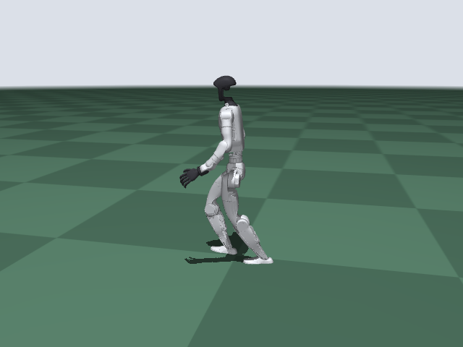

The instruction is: Walk

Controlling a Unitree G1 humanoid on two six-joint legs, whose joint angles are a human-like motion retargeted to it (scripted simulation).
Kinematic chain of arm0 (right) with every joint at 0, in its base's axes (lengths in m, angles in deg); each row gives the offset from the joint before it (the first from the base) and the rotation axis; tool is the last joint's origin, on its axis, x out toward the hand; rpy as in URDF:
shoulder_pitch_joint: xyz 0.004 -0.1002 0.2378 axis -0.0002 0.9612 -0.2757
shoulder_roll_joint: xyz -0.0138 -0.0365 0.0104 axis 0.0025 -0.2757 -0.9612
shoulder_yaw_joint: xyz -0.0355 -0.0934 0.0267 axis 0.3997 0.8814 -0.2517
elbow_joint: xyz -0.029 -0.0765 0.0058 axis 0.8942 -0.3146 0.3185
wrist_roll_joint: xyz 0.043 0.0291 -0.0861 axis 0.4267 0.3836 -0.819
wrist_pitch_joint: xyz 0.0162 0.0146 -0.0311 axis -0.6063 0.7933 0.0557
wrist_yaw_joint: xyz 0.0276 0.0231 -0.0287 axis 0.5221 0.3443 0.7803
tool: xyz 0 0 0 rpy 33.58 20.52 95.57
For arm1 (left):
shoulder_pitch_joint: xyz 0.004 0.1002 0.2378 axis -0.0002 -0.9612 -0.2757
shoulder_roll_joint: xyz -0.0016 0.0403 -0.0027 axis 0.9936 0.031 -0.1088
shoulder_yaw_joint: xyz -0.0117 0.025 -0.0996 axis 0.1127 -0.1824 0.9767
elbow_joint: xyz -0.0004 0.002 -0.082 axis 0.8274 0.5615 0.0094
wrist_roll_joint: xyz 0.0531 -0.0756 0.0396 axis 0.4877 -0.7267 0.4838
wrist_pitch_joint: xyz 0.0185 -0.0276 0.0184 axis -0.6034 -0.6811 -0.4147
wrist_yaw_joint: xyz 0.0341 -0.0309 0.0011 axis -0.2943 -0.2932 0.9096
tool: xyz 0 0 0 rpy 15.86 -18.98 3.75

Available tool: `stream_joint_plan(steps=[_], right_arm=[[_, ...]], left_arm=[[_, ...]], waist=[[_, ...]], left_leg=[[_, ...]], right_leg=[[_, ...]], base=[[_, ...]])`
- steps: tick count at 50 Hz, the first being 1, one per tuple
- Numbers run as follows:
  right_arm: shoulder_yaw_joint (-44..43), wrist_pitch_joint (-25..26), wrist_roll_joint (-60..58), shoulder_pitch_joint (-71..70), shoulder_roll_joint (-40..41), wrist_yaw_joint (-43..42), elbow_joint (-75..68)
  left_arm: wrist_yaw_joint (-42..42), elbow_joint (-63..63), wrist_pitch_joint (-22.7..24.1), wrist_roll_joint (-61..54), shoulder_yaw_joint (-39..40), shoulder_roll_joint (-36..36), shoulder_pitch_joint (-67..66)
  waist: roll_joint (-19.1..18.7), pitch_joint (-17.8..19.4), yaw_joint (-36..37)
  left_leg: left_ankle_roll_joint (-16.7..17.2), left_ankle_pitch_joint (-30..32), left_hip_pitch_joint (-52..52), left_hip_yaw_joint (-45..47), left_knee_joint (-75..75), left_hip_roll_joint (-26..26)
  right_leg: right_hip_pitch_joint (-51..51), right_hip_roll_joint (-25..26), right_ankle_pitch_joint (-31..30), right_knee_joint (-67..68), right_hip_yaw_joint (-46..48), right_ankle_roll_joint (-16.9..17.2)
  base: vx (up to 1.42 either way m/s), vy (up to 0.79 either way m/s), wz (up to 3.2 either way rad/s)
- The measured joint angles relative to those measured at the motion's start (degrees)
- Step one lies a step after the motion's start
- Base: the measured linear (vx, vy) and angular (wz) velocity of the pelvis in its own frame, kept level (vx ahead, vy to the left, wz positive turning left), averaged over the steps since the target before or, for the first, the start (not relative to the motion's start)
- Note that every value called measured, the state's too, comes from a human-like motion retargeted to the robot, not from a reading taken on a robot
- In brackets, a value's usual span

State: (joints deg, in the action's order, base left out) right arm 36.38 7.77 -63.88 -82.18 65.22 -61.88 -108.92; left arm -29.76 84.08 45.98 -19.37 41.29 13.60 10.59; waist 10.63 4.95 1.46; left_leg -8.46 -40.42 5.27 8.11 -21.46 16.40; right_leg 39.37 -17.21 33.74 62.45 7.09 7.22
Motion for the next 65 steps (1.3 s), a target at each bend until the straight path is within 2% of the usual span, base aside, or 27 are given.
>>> stream_joint_plan(steps=[3,7,12,17,20,25,30,35,43,45,47,50,54,59,60,62,65], right_arm=[[-0.7,0.2,0.3,1.5,-0.7,-0.5,-0.9],[-1.1,0.5,0.4,3.5,-1.1,-1.1,-1.8],[-1.4,0.5,1.0,4.4,-0.8,-1.9,-2.5],[-2.1,0.5,3.7,3.7,0.2,-2.7,-2.3],[-2.5,0.5,4.9,2.2,0.4,-3.3,-0.6],[-2.8,-0.1,5.4,-1.8,0.4,-4.5,3.7],[-3.5,-1.1,6.1,-6.4,-0.2,-6.1,8.9],[-4.7,-2.4,7.5,-10.5,-1.7,-7.4,15.0],[-5.9,-4.3,8.0,-16.3,-4.4,-8.4,22.5],[-6.0,-4.6,7.8,-16.7,-4.5,-8.8,23.6],[-6.2,-4.4,7.8,-17.8,-4.8,-8.7,24.9],[-6.0,-4.6,7.4,-17.2,-4.5,-9.0,25.6],[-5.9,-4.3,7.4,-15.8,-3.6,-8.7,25.7],[-5.4,-3.4,7.6,-12.8,-1.3,-6.1,23.0],[-5.3,-3.1,7.4,-12.3,-0.8,-5.3,22.2],[-4.8,-2.5,6.9,-11.4,0.1,-3.8,20.1],[-3.8,-1.7,5.5,-10.2,1.1,-1.5,16.6]], left_arm=[[1.4,-1.9,1.1,-0.4,0.8,1.7,2.5],[3.2,-3.2,2.1,-0.2,1.4,2.6,3.3],[3.6,-3.1,2.7,-0.2,1.6,2.6,2.0],[1.4,-1.9,1.9,-0.1,1.3,0.0,-2.0],[-1.2,-0.2,0.4,0.8,0.4,-2.1,-4.2],[-5.7,3.6,-1.7,2.9,-2.0,-4.6,-7.0],[-8.7,5.9,-2.1,4.3,-3.6,-6.1,-11.0],[-10.3,7.5,-1.8,4.3,-4.2,-7.6,-15.2],[-11.2,12.2,-1.8,3.2,-3.9,-10.5,-19.1],[-11.2,13.1,-2.0,3.0,-3.8,-11.2,-20.5],[-11.4,14.5,-2.1,2.7,-3.2,-11.7,-20.2],[-11.4,16.0,-2.4,2.7,-3.1,-12.7,-21.4],[-11.2,18.4,-2.8,2.8,-2.6,-13.3,-21.6],[-10.6,19.4,-3.3,2.9,-1.6,-13.0,-19.3],[-10.5,19.2,-3.3,2.9,-1.4,-12.9,-18.7],[-10.1,18.7,-3.4,2.8,-1.2,-12.4,-17.4],[-9.2,17.4,-3.5,2.7,-1.1,-11.5,-14.8]], waist=[[-2.4,-0.6,-0.2],[-3.2,-0.7,-0.2],[-6.0,-1.2,0.1],[-10.5,-1.7,0.4],[-12.3,-2.7,1.6],[-11.0,-3.3,4.5],[-8.4,-2.9,7.2],[-6.0,-2.3,8.8],[-2.1,-3.4,8.5],[-1.5,-3.6,8.2],[0.2,-4.1,8.0],[1.8,-4.5,7.6],[4.1,-4.9,7.2],[6.9,-4.2,6.2],[7.3,-4.1,5.9],[7.7,-3.8,5.3],[7.5,-3.5,4.3]], left_leg=[[1.4,-0.4,2.9,0.1,1.2,-2.5],[3.4,-2.5,4.1,1.1,-5.2,-4.1],[5.7,-3.2,3.0,1.2,-22.0,-9.4],[8.3,7.2,-5.3,1.7,-48.1,-19.9],[7.4,12.4,-13.5,1.5,-60.5,-25.5],[2.7,9.2,-25.9,1.8,-69.9,-28.5],[-0.1,3.3,-35.6,3.7,-66.2,-27.0],[0.2,0.8,-41.8,6.0,-52.6,-22.8],[3.0,4.0,-45.9,6.8,-21.0,-12.0],[3.3,3.7,-47.5,6.6,-19.2,-10.6],[2.6,6.0,-46.2,6.6,-13.4,-7.7],[1.7,6.9,-47.6,6.8,-17.7,-5.8],[-0.7,7.6,-47.3,7.3,-24.2,-3.6],[-4.1,6.2,-43.1,8.0,-26.7,0.2],[-4.6,5.8,-42.1,8.1,-26.7,0.9],[-5.4,4.6,-39.4,7.9,-25.7,1.9],[-5.8,2.7,-34.4,7.2,-23.2,2.7]], right_leg=[[-0.3,5.0,-1.1,-14.1,1.4,2.0],[0.7,7.5,-0.6,-18.1,0.6,3.0],[-1.1,11.4,-3.0,-12.7,1.9,0.0],[-3.2,16.7,-2.2,-6.8,4.9,-5.6],[-4.3,19.6,-0.7,-6.6,5.6,-8.3],[-8.4,21.0,1.7,-8.6,3.4,-9.2],[-13.9,20.6,3.6,-11.0,0.1,-7.9],[-19.8,18.6,5.0,-12.8,-2.2,-5.9],[-26.2,12.4,8.1,-13.9,-2.8,-3.6],[-26.8,11.1,9.2,-11.1,-2.9,-3.1],[-27.9,9.3,9.2,-10.7,-3.5,-2.2],[-28.9,7.1,9.2,-5.7,-4.4,-0.7],[-30.1,4.5,4.2,1.2,-5.7,2.6],[-26.7,-0.4,-11.0,14.9,-7.4,6.7],[-25.3,-1.6,-13.7,17.9,-7.6,6.8],[-22.1,-4.1,-15.4,23.2,-7.7,5.5],[-17.0,-7.5,-12.8,28.8,-7.5,2.0]], base=[[-0.01,-0.04,-0.19],[-0.03,-0.06,-0.16],[0.01,-0.05,-0.18],[-0.03,-0.07,-0.14],[-0.04,-0.07,-0.19],[-0.03,-0.04,-0.19],[-0.03,0.00,-0.27],[-0.02,0.02,-0.27],[0.00,0.01,-0.07],[-0.01,0.00,-0.21],[0.05,0.01,-0.20],[0.04,0.00,-0.19],[0.06,0.02,-0.21],[0.03,0.04,-0.20],[0.02,0.05,-0.25],[0.02,0.05,-0.32],[0.02,0.05,-0.41]])
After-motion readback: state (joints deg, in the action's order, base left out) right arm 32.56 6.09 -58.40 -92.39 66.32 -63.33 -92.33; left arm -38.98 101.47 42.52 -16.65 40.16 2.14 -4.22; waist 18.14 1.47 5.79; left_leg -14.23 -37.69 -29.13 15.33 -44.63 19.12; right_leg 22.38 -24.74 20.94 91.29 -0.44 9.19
